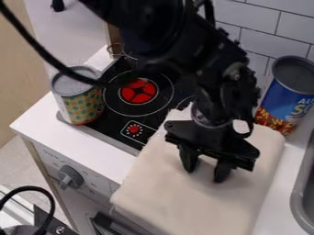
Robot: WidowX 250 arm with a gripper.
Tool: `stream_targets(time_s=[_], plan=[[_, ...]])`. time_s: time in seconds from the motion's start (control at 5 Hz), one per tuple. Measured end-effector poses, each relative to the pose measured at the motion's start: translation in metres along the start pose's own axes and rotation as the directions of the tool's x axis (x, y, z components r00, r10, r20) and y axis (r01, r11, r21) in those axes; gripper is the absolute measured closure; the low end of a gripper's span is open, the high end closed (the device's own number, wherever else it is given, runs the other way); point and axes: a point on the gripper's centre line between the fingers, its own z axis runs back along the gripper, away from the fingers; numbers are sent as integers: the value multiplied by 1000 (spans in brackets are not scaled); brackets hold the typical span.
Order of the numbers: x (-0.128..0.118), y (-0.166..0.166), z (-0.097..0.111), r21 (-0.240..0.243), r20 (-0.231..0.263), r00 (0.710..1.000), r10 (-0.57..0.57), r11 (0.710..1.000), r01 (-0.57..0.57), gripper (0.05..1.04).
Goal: Moved the white cloth into the middle of the burner
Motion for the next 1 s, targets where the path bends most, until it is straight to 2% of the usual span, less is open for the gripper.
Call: stream_targets(time_s=[0.6, 0.8, 1.0], plan=[[8, 11, -8, -2, 27, 1000, 16, 1000, -16, 957], [12, 21, -11, 9, 9, 999, 33, 999, -33, 1022], [15, 28, -12, 29, 17, 1000, 26, 999, -26, 1027]])
